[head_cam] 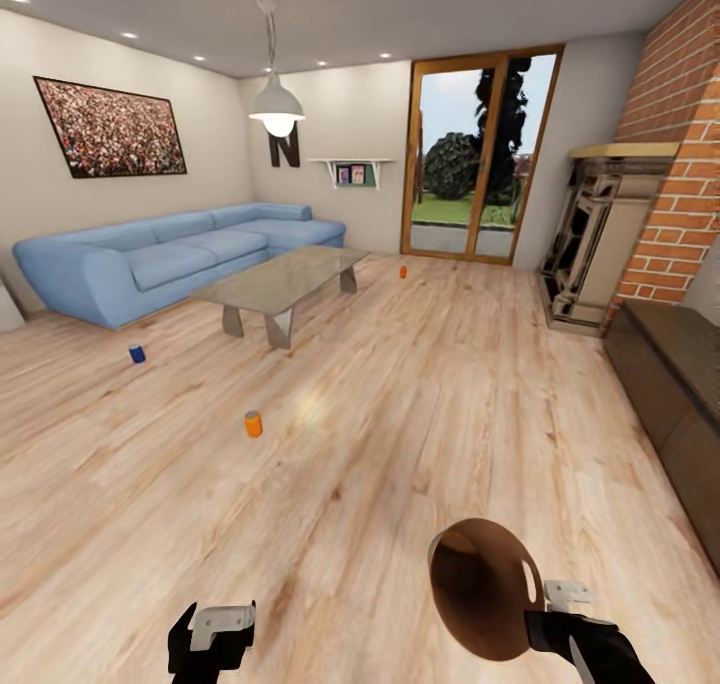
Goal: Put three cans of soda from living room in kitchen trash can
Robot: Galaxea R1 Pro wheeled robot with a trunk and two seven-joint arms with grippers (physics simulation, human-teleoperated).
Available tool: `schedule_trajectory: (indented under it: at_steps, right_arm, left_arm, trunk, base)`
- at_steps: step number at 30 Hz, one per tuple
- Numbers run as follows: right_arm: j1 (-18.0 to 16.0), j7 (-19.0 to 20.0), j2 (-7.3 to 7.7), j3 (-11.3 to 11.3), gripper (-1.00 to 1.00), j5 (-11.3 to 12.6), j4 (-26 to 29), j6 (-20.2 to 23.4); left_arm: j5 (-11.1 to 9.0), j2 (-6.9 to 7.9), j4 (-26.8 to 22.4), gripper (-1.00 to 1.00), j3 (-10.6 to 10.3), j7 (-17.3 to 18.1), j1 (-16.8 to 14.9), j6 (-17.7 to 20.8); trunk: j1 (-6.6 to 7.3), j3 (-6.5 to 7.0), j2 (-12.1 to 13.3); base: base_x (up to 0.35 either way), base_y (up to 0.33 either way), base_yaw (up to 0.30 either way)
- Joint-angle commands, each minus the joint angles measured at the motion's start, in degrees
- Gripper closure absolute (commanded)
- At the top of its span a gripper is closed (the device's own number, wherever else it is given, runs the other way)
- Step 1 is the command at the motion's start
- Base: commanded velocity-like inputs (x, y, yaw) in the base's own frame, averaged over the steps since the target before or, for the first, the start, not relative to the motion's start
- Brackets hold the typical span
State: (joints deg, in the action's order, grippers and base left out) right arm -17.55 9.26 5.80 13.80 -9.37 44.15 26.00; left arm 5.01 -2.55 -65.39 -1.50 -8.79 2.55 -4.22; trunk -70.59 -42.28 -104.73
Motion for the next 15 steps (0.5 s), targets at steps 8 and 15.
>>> schedule_trajectory:
  at_steps: [8,15]
  right_arm:
    - [0.0,0.1,0.00,0.0,1.00,0.5,0.1,0.0]
    - [0.0,0.1,0.00,0.0,1.00,0.5,0.1,0.0]
  left_arm:
    - [0.0,0.00,0.0,-1.00,0.0,0.0,0.0,0.1]
    - [0.0,0.00,0.0,-1.00,0.0,0.1,0.0,0.1]
  trunk:
    - [0.00,0.51,0.0]
    - [0.00,0.96,0.0]
  base:
    - [0.214,0.261,-0.178]
    - [0.212,0.263,-0.182]
